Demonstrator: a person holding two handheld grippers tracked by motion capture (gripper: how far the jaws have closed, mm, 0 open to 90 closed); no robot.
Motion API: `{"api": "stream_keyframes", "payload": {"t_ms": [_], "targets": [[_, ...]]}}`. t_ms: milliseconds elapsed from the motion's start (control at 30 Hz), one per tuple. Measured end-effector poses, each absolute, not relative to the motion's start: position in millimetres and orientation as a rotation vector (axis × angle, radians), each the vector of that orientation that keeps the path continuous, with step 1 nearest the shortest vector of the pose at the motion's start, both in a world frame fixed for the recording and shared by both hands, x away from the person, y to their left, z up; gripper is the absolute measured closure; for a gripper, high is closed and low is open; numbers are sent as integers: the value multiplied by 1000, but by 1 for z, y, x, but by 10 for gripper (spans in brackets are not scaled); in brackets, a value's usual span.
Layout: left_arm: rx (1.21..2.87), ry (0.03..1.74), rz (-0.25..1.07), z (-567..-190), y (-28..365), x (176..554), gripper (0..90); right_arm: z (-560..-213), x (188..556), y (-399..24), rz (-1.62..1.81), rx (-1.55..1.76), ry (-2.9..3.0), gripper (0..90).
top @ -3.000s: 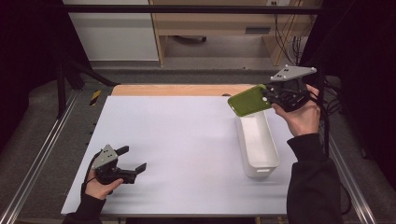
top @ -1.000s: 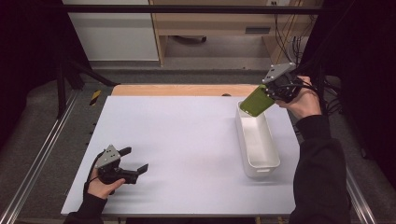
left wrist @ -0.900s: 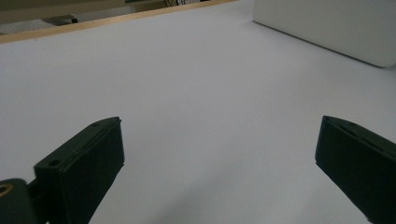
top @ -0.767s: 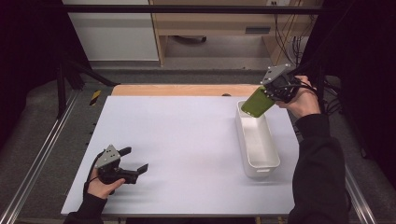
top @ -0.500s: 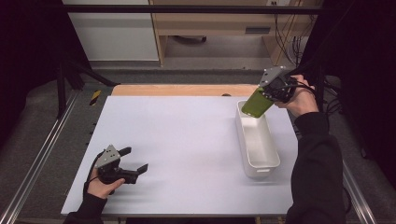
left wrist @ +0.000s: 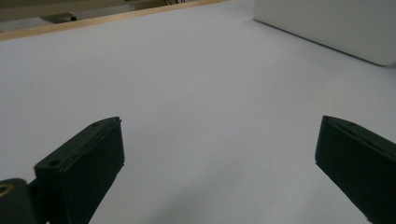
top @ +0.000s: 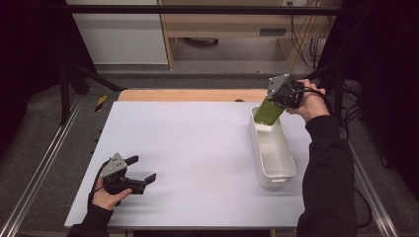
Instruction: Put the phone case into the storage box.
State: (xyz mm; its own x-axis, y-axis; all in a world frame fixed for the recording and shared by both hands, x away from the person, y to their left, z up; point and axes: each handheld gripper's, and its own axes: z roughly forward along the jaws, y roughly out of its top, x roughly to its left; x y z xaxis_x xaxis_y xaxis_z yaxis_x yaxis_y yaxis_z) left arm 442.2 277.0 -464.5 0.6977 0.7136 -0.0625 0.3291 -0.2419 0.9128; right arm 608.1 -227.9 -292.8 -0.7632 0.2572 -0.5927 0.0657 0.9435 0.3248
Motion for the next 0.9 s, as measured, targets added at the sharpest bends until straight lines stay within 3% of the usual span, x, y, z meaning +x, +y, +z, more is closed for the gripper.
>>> {"api": "stream_keyframes", "payload": {"t_ms": [900], "targets": [[1853, 819, 446, -467, 276, 443, 10, -317, 632, -214, 279, 55, 2483, 789]]}}
